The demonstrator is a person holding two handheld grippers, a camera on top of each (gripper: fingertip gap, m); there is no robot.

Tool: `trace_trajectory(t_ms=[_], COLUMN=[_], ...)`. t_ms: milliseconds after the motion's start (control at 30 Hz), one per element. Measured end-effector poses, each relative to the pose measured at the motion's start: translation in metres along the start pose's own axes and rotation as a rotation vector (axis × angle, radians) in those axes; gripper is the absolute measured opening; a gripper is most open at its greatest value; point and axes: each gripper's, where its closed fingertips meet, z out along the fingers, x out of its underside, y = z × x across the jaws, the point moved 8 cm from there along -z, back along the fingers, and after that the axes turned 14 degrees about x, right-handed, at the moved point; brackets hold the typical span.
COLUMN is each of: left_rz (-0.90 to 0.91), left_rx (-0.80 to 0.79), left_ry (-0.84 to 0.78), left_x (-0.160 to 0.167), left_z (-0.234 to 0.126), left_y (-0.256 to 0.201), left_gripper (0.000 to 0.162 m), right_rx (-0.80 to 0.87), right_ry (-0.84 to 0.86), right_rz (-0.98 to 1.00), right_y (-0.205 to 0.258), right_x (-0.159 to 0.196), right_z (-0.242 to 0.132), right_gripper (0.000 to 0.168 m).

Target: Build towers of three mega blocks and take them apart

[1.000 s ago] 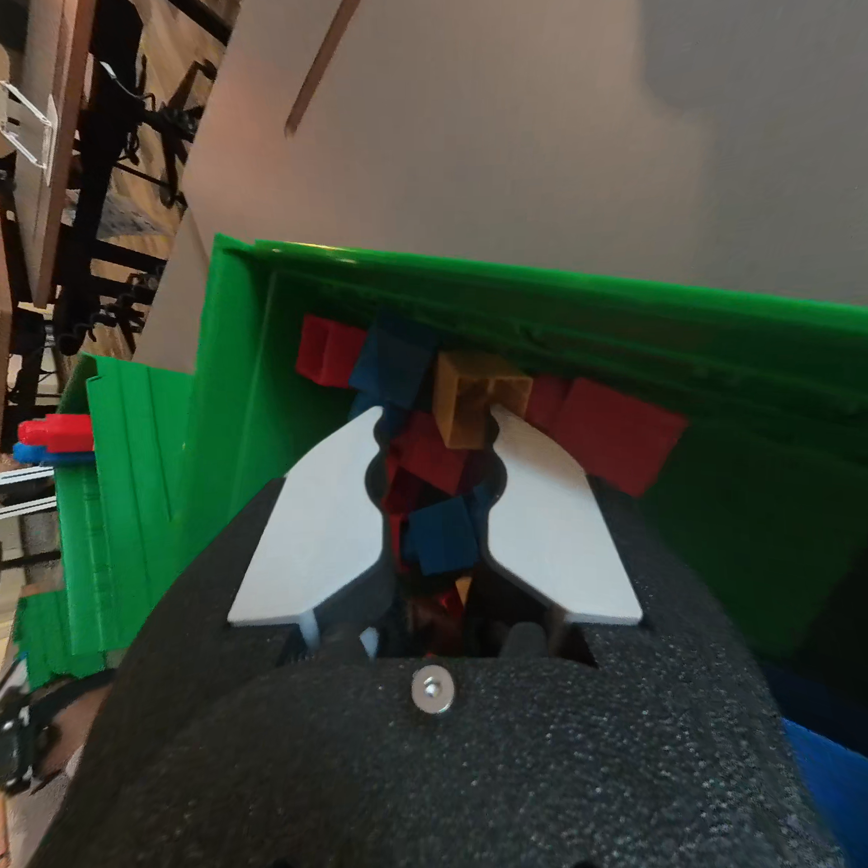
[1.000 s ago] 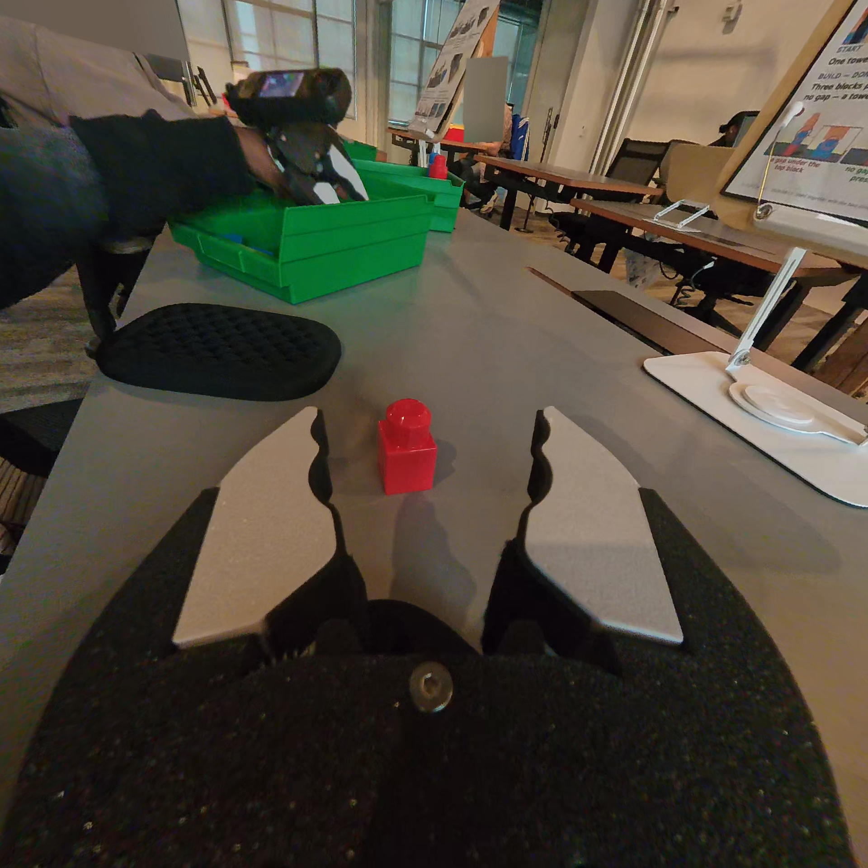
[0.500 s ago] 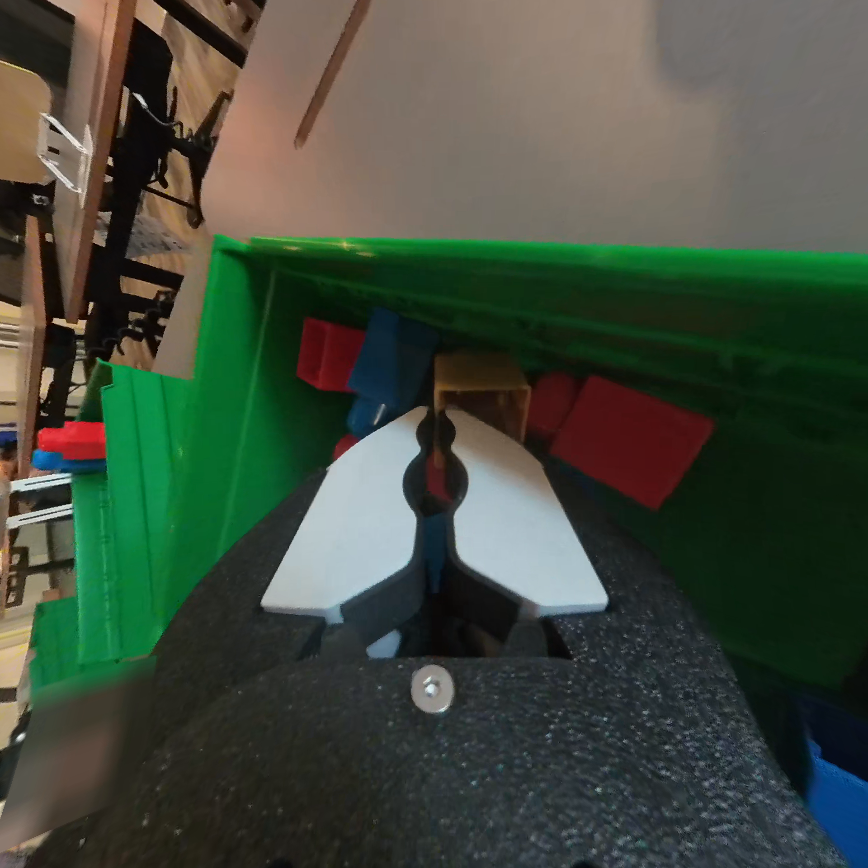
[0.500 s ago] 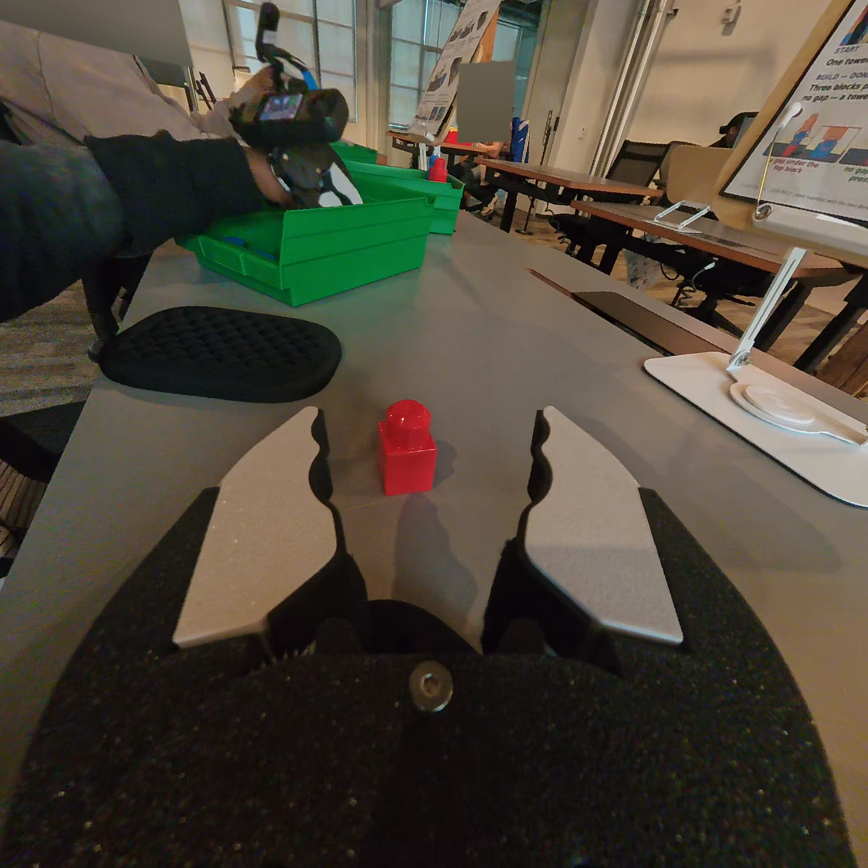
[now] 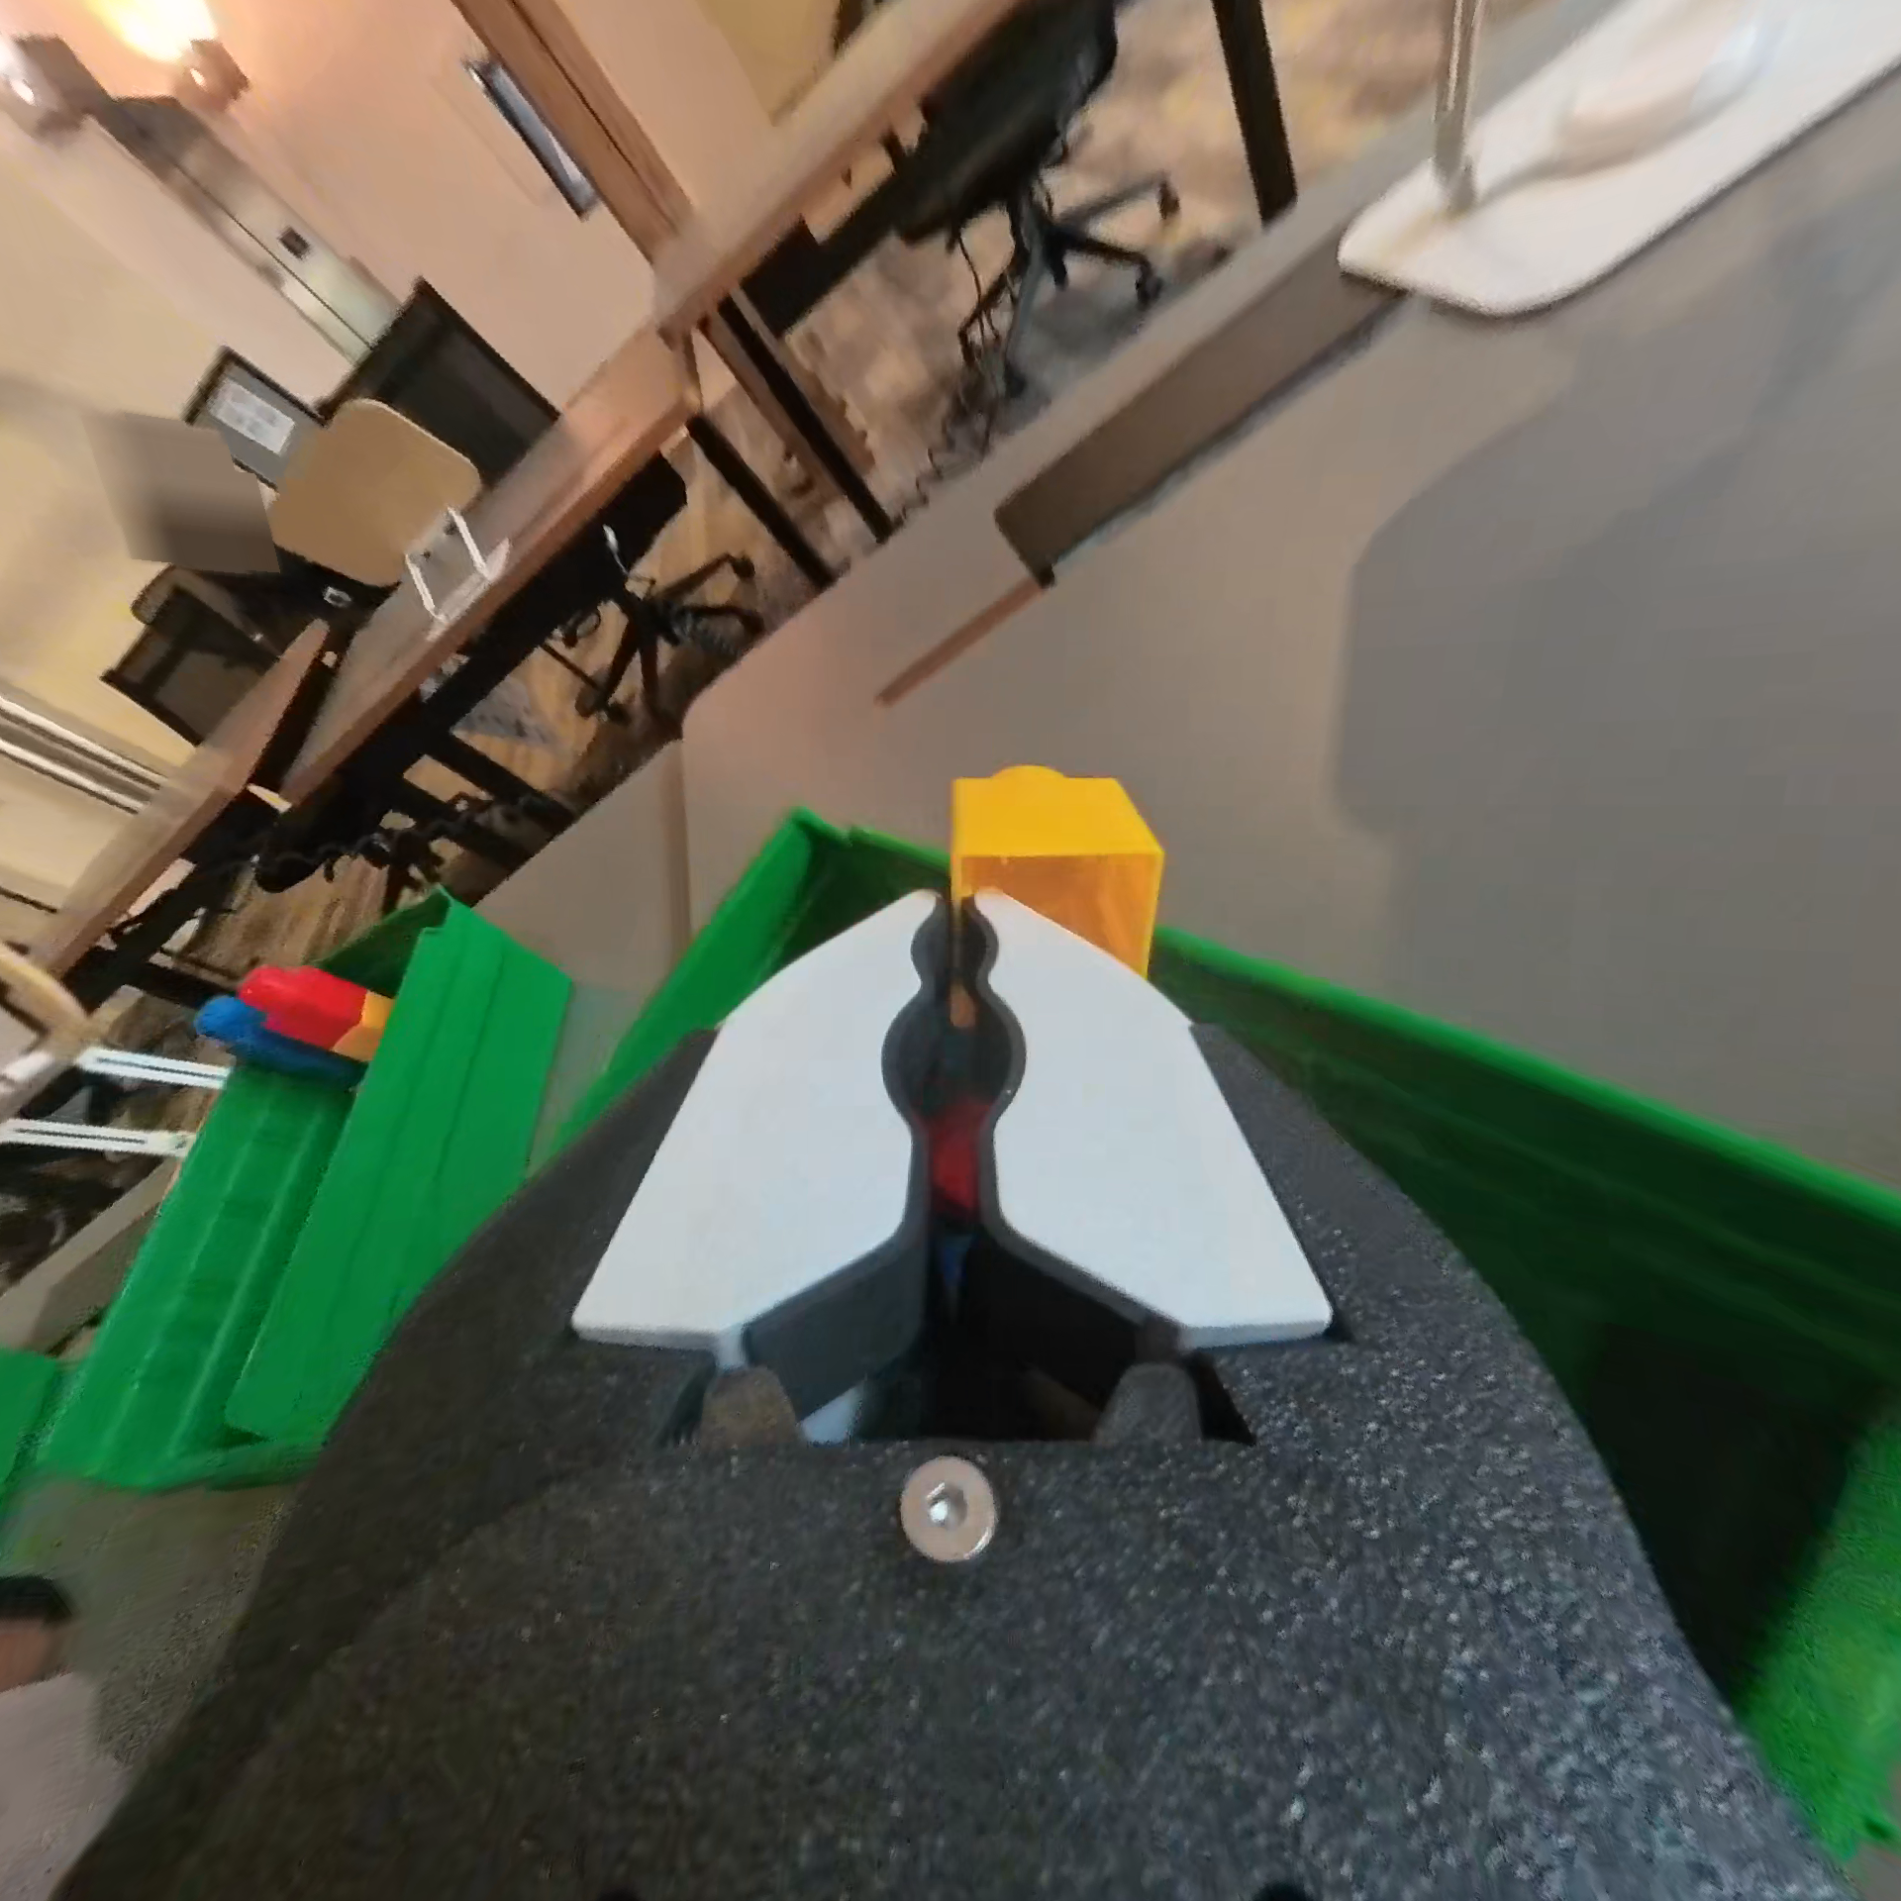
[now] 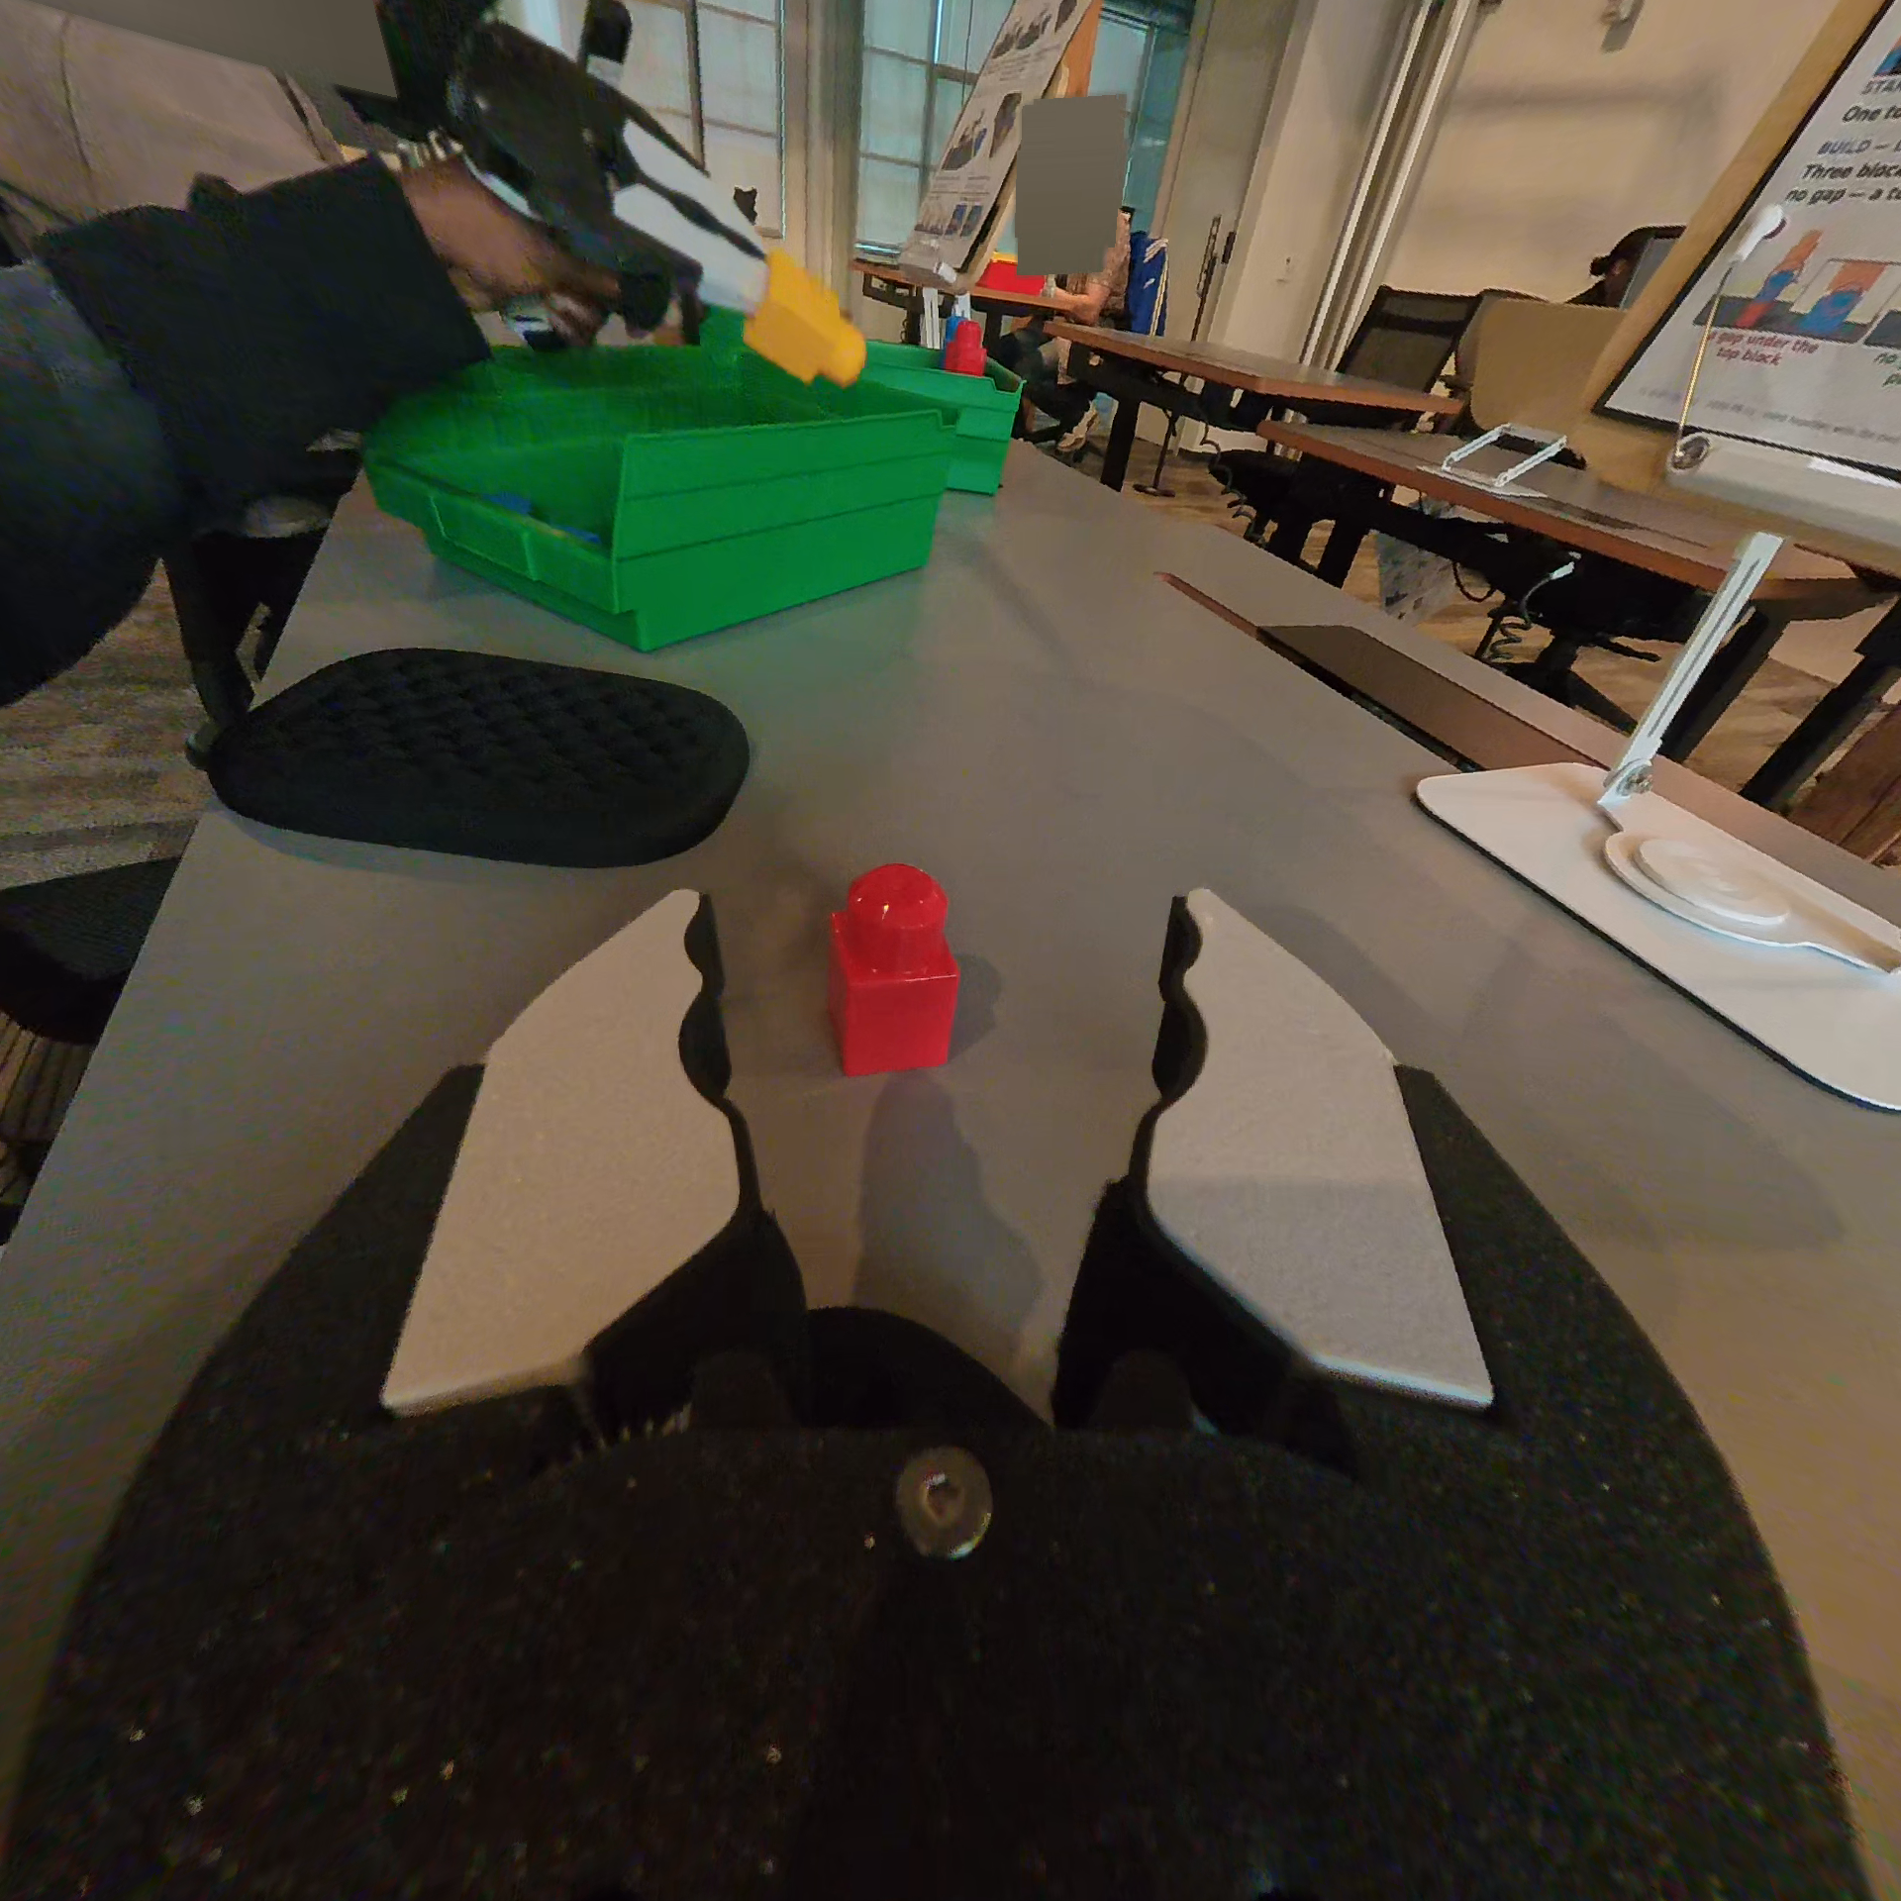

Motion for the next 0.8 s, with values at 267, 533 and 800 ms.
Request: trace_trajectory(t_ms=[267, 533, 800], left_rz=[-0.152, -0.244, -0.168], left_rx=[0.204, 0.658, 0.908], left_ry=[-0.427, -0.719, -0.795], left_x=[-0.043, -0.077, -0.108], left_z=[-0.021, 0.004, 0.017], left_y=[-0.031, -0.108, -0.173], left_gripper=[0.000, 0.000, 0.000], right_rx=[-0.018, -0.075, -0.156], right_ry=[0.023, 0.068, 0.050], right_rz=[-0.007, -0.069, -0.111], right_y=[0.001, 0.008, 0.018], right_x=[0.000, -0.004, -0.024], right_z=[0.002, 0.011, 0.021], right_gripper=[0.081, 0.082, 0.082])
